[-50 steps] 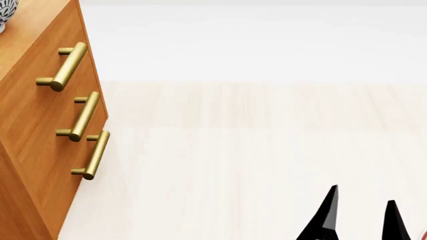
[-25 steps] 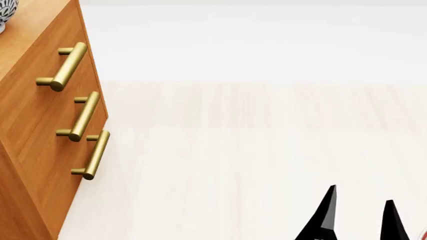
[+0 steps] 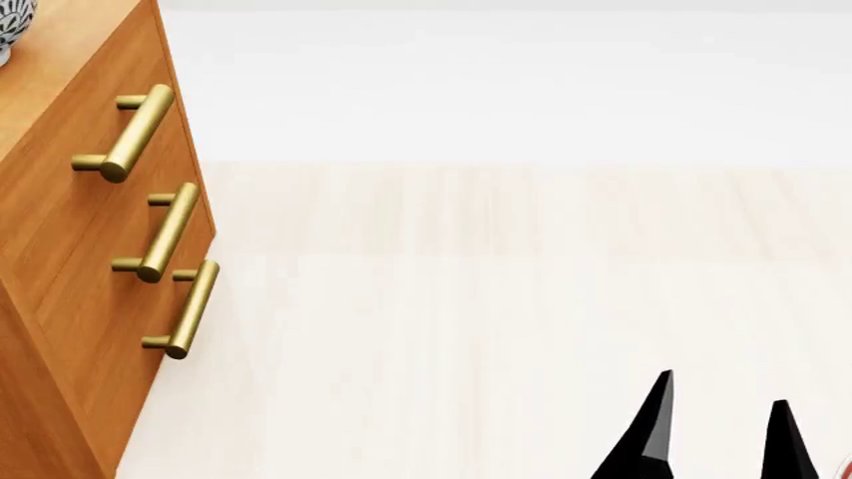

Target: Put the bowl on top of the cabinet.

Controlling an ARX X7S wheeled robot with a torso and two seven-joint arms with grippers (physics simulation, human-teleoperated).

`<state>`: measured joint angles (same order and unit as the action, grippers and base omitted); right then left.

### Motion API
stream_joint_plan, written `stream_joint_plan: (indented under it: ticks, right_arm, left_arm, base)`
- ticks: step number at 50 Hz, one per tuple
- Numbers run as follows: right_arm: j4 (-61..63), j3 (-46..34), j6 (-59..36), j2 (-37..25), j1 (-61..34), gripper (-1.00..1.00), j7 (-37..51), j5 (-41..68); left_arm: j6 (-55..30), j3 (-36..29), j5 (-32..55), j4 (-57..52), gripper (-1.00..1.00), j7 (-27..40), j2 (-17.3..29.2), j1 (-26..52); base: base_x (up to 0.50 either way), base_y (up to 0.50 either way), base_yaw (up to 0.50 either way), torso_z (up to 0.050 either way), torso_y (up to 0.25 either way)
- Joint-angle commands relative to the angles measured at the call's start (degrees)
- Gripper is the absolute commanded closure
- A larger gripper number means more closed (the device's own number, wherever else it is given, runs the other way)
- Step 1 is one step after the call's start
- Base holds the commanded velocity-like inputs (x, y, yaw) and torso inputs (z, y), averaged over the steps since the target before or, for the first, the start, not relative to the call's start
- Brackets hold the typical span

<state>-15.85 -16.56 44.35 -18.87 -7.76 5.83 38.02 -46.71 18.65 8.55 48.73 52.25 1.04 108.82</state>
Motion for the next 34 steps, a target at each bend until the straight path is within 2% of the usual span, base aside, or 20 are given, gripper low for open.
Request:
stream_joint_plan:
  ticks: [1,23,34]
  right_arm:
    - [0.61,0.23,-0.01,-0.12,0.36,-1.00,0.24,-0.16]
    - [1.26,0.59,0.16,-0.23,0.84,-1.00,0.03,0.00]
    - [1.53,0.78,0.21,-0.25,1.06,-1.00,0.05,-0.14]
  left_arm:
    - [-7.73,-13.24,13.65,-13.24,-1.00,3.96,-0.80,-2.57]
    - [-12.82,-25.20,29.81,-26.25,-1.00,9.72,-0.48,-6.14]
    - [-13.92,-28.31,34.42,-30.66,-1.00,11.74,0.13,-7.53]
  base:
    - [0.00,0.00,0.00,0.000,0.000]
    - [0.00,0.00,0.00,0.000,0.000]
    - [0.00,0.00,0.00,0.000,0.000]
